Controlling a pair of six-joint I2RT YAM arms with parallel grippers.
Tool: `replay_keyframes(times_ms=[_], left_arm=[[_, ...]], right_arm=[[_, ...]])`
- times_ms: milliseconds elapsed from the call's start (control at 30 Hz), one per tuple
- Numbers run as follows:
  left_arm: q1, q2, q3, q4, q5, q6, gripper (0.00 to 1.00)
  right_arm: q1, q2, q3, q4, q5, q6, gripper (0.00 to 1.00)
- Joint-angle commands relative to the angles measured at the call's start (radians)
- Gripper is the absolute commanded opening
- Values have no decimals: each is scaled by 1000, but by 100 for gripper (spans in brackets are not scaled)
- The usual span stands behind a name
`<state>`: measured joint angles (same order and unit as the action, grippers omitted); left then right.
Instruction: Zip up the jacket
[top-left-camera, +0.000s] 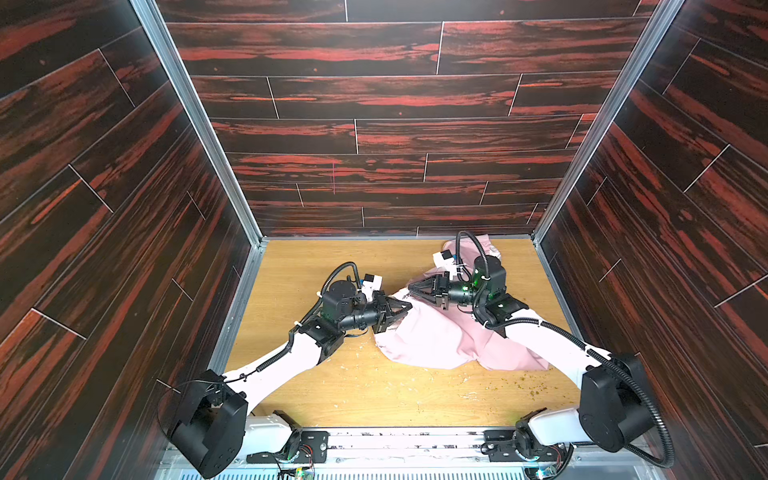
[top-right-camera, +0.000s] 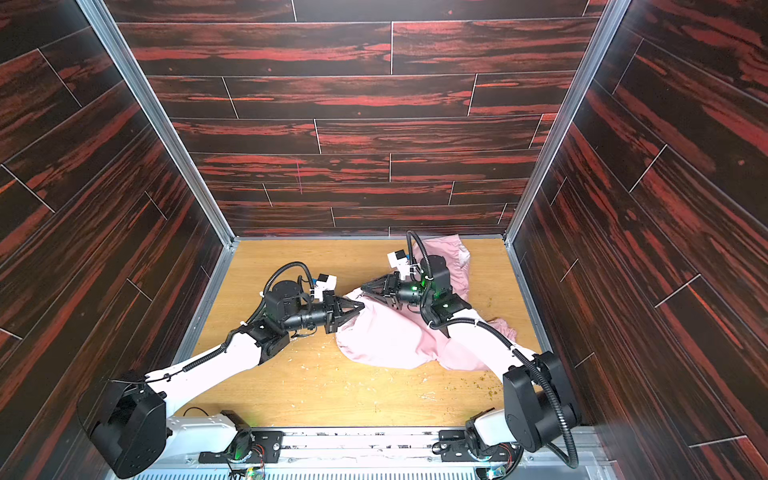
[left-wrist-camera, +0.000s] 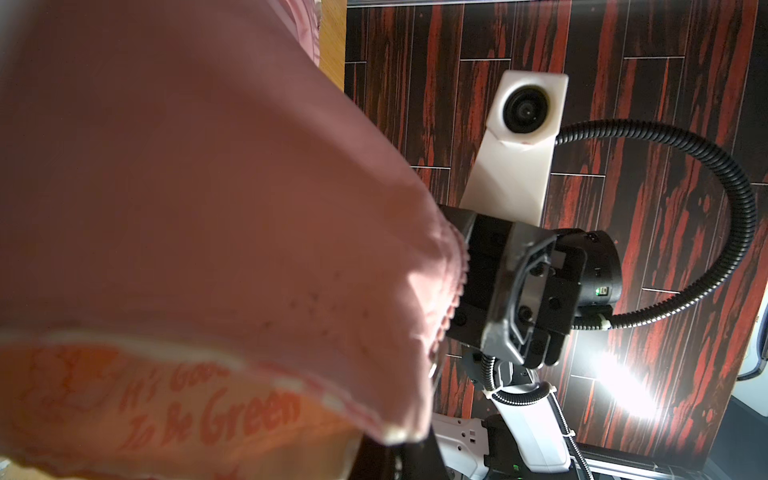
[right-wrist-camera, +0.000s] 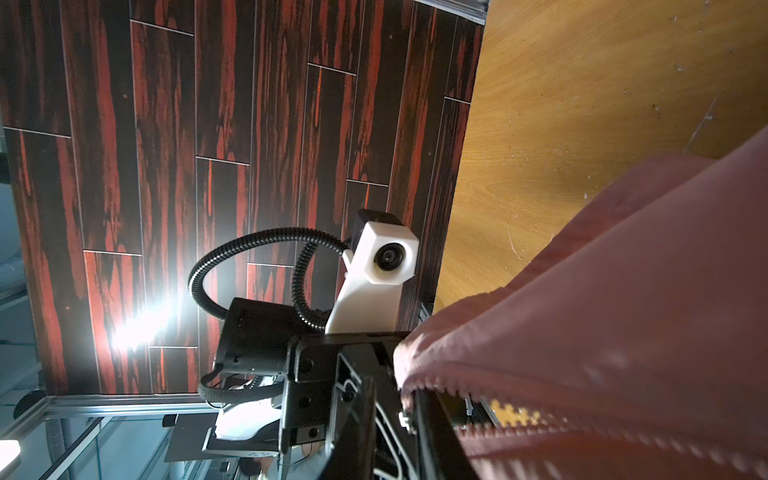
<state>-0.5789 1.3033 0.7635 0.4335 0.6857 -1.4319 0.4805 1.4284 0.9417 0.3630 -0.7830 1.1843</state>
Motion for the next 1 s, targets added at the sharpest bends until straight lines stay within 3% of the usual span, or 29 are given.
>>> replay_keyframes(times_ms=[0, 533, 967], left_arm=[[2, -18, 20, 10, 6, 10, 0], [22, -24, 46, 55, 4, -31, 0], [23, -23, 46, 62, 3, -38, 0]], right_arm=[[4, -22, 6, 46, -16, 11, 21], [4, -41, -44, 82, -14, 22, 22], [4, -42, -49, 79, -11, 24, 9]])
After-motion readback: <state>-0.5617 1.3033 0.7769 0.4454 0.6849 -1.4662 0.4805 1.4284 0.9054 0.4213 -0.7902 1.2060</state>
